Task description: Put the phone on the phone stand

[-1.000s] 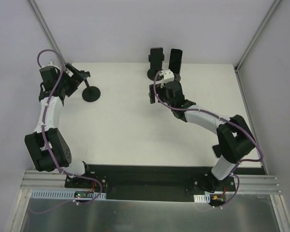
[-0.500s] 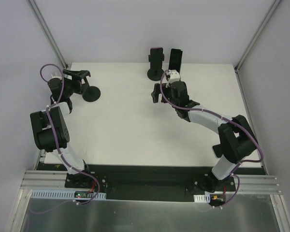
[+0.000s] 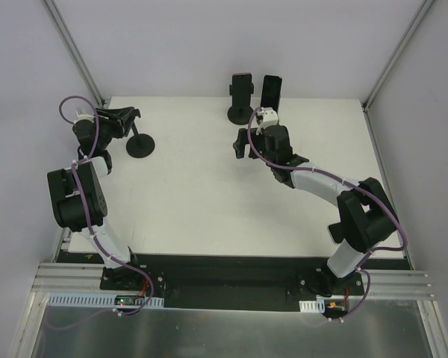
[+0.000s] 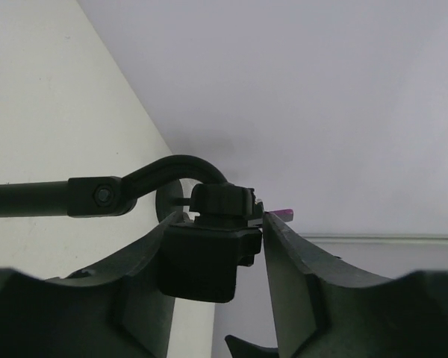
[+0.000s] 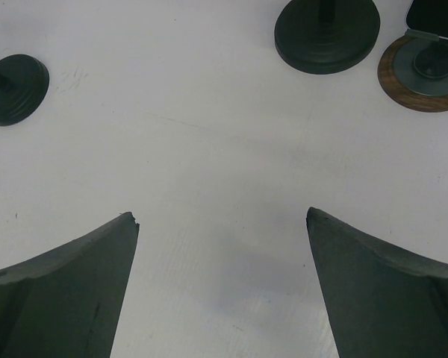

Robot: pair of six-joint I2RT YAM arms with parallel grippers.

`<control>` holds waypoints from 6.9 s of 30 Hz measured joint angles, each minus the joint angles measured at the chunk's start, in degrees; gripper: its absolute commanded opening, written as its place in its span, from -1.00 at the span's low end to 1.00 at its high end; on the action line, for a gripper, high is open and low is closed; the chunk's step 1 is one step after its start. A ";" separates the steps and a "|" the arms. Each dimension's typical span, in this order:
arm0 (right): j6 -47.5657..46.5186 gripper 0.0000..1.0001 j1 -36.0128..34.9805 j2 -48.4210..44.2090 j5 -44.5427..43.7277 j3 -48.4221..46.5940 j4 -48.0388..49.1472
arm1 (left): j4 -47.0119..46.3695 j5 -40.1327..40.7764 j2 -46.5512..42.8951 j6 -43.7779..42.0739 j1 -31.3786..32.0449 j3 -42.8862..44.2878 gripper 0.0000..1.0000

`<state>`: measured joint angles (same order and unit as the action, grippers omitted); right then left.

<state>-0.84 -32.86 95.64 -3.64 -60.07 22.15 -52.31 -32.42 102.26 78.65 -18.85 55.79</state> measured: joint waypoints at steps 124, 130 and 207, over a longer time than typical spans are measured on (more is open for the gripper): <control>25.81 0.93 62.16 -34.21 -4.87 28.24 -53.16 | 70.20 26.47 -45.59 -62.99 43.39 11.39 0.98; 24.24 0.93 62.25 -31.91 -2.86 28.26 -50.66 | 70.20 26.45 -45.64 -62.99 43.39 10.80 0.98; 2.97 0.75 23.28 27.58 29.83 -31.47 -42.66 | 67.63 20.31 -43.34 -59.32 38.97 8.96 0.98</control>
<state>2.13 -9.58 123.22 26.20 -91.55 -20.51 15.31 -12.12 58.92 19.33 20.12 64.75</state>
